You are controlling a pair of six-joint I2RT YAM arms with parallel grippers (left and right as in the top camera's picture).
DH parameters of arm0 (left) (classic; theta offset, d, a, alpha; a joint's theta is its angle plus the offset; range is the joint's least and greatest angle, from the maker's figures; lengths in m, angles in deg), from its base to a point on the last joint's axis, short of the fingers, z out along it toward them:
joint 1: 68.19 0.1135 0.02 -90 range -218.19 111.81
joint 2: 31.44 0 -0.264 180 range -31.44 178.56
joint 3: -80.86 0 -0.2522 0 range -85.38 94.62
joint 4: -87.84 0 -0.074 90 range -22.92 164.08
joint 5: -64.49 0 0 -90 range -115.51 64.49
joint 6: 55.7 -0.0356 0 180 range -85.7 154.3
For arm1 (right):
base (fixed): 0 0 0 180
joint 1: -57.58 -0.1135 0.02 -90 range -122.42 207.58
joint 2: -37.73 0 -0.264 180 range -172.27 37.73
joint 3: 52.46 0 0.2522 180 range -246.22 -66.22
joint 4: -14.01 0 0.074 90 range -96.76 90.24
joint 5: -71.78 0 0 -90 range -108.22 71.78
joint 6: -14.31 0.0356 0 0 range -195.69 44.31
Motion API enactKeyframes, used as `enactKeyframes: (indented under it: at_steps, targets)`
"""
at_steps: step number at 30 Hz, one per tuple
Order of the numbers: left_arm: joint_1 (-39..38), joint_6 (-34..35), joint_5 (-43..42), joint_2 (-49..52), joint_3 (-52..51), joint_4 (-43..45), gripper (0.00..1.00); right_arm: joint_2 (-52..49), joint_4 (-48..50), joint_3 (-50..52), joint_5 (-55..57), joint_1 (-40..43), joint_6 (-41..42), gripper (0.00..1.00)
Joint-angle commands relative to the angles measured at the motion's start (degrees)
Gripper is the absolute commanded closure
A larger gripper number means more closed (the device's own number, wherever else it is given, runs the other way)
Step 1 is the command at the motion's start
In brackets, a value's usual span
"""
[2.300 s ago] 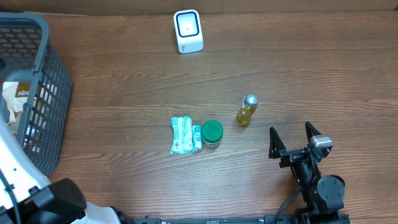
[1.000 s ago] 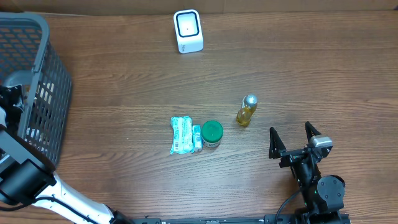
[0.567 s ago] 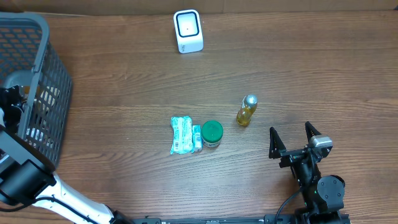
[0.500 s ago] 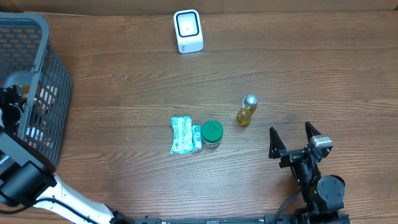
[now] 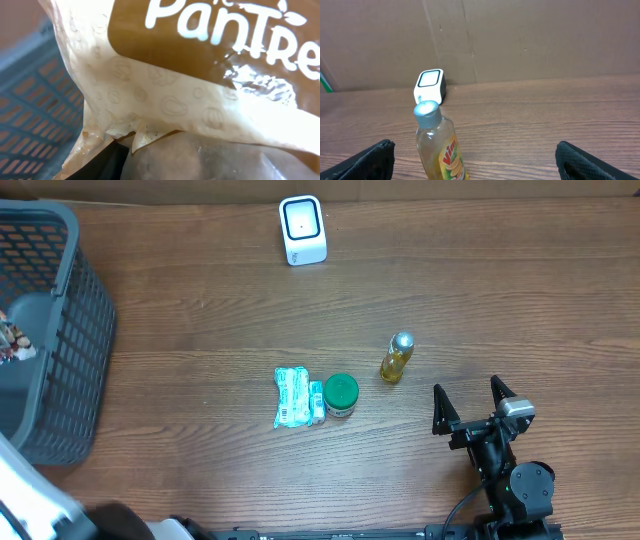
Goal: Scan the item barcode
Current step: 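Lower the left gripper into the basket and grasp the brown-white bag, then carry the brown-white bag right and set it left of the teal packet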
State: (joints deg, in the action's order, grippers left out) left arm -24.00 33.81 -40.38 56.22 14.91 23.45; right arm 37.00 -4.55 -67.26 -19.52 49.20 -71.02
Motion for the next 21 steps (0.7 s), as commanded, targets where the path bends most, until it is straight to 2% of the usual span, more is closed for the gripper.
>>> enactKeyframes:
  at_steps: [1,7,10,14,21]
  targets:
    - [-2.1,4.0,-5.0,-5.3,1.1,0.1,0.56,0.6,0.1,0.6,-0.3,-0.1,0.0,0.00]
    - [-9.9,3.9,-7.2,-12.1,1.1,-1.5,0.56,0.6,0.1,0.6,-0.3,-0.1,0.0,0.00]
    - [-15.2,3.9,-6.4,-13.6,1.1,-5.4,0.57,0.6,0.1,0.6,-0.3,-0.1,0.0,0.00]
    - [-22.4,3.9,-1.6,-13.3,0.3,-12.6,0.64,0.6,0.1,0.6,-0.3,-0.1,0.0,0.00]
    - [-34.0,5.1,2.1,-13.3,-12.5,-13.5,0.63,0.6,0.1,0.6,-0.3,-0.1,0.0,0.00]
